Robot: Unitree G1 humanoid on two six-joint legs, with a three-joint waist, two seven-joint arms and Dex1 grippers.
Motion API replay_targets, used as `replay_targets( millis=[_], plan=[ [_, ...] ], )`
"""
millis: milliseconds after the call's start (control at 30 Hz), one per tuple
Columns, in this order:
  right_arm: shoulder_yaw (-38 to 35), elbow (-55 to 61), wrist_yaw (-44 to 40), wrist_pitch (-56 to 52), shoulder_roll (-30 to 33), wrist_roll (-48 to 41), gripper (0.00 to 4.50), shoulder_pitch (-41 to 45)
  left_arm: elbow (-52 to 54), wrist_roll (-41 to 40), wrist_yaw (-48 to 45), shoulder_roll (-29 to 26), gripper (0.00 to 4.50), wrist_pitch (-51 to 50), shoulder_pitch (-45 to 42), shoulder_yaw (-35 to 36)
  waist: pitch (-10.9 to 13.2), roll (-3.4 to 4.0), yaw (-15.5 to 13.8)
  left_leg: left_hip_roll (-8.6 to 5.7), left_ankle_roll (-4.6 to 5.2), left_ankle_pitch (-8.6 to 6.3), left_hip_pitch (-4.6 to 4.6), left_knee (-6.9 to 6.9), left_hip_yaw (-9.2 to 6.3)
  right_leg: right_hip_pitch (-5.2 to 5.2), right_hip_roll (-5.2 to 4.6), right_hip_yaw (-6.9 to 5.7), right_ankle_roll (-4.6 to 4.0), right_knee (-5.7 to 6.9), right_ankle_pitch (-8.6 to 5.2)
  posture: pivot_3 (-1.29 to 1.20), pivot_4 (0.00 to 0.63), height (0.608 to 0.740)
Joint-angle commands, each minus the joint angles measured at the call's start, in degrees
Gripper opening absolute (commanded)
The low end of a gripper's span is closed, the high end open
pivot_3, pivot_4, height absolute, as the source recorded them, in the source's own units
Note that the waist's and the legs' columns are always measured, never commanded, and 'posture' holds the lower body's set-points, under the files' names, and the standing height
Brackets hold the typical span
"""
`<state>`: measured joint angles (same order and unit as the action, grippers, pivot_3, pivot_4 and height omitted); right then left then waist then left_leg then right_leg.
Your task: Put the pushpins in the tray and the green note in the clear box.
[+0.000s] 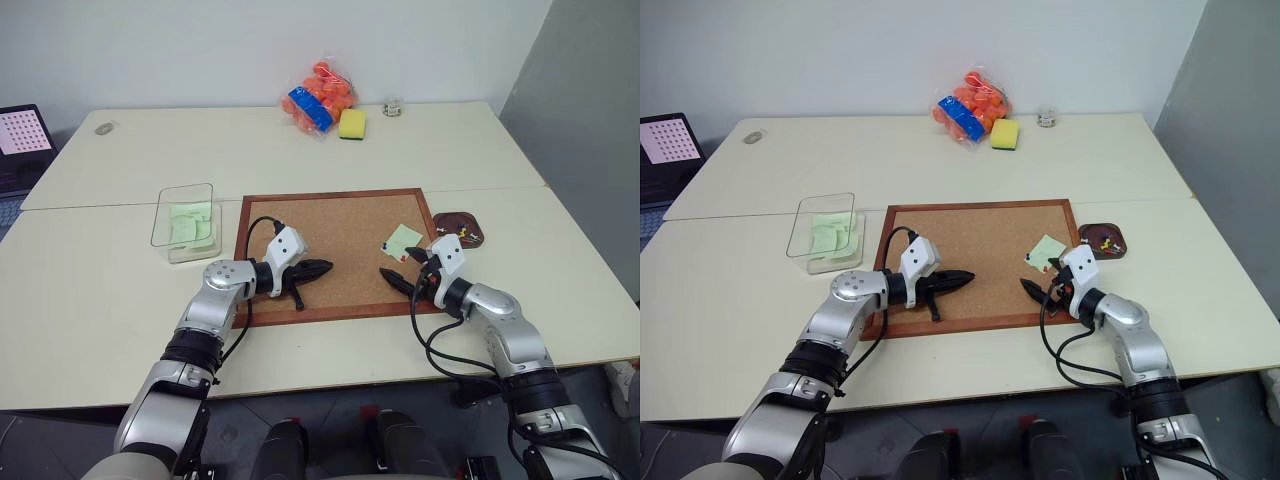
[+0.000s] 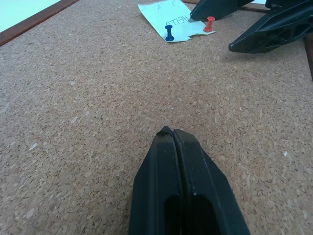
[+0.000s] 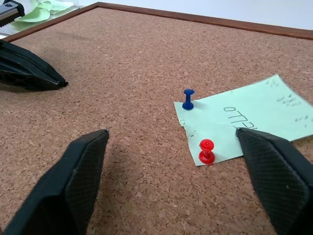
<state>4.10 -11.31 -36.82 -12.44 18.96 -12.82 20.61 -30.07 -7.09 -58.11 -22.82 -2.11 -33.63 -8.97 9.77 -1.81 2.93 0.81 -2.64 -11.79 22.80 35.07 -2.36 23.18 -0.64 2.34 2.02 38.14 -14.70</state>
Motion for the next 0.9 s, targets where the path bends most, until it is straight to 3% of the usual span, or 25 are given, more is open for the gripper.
replay_targets(
  millis=[33, 300, 533, 700, 900],
  plan=[
    [-0.56, -0.49, 0.57, 1.22, -0.59, 0.60, 3.25, 1.52, -1.04, 1.51, -0.05, -1.00, 0.00, -0.70, 0.29, -0.49, 0.00, 0.00, 0.00, 0.00, 0.00, 0.00, 0.00, 0.00, 0.00, 0.00, 0.00, 0.00, 0.00, 0.00, 0.00, 0.00, 0.150, 0.740],
    [-0.18, -3.48, 1.19, 2.33, -1.53, 2.16, 1.41, 3.11, -0.96, 1.73, -0.08, -0.78, 0.00, -0.69, 0.21, -0.51, 0.00, 0.00, 0.01, 0.00, 0.00, 0.00, -0.01, 0.00, 0.00, 0.00, 0.00, 0.00, 0.00, 0.01, 0.00, 0.00, 0.150, 0.740],
    [-1.11, -4.81, 1.33, 2.96, -1.08, 2.99, 0.09, 3.59, -0.95, 1.32, 0.51, -0.95, 0.00, -1.02, 0.49, 0.27, 0.00, 0.00, 0.01, 0.00, 0.00, 0.00, -0.01, 0.00, -0.01, 0.00, 0.00, 0.00, 0.00, 0.01, 0.00, 0.00, 0.150, 0.740],
    [-1.78, -4.58, 1.99, 3.33, -0.74, 2.97, 0.02, 3.50, -0.78, 1.07, 0.87, -0.65, 0.00, -1.33, 0.68, 0.50, 0.00, 0.00, 0.00, 0.00, 0.00, 0.00, -0.01, 0.00, -0.01, 0.00, 0.00, 0.00, 0.00, 0.01, 0.00, 0.00, 0.150, 0.740],
    [-5.74, 1.74, 1.43, 2.09, -2.20, -3.36, 0.02, 3.24, -1.23, 1.22, 0.86, -0.71, 0.00, -1.02, 0.51, 0.50, 0.00, 0.00, -0.04, 0.00, 0.00, 0.00, 0.00, 0.00, -0.01, 0.00, 0.00, 0.00, 0.00, 0.01, 0.00, 0.00, 0.150, 0.740]
  ],
)
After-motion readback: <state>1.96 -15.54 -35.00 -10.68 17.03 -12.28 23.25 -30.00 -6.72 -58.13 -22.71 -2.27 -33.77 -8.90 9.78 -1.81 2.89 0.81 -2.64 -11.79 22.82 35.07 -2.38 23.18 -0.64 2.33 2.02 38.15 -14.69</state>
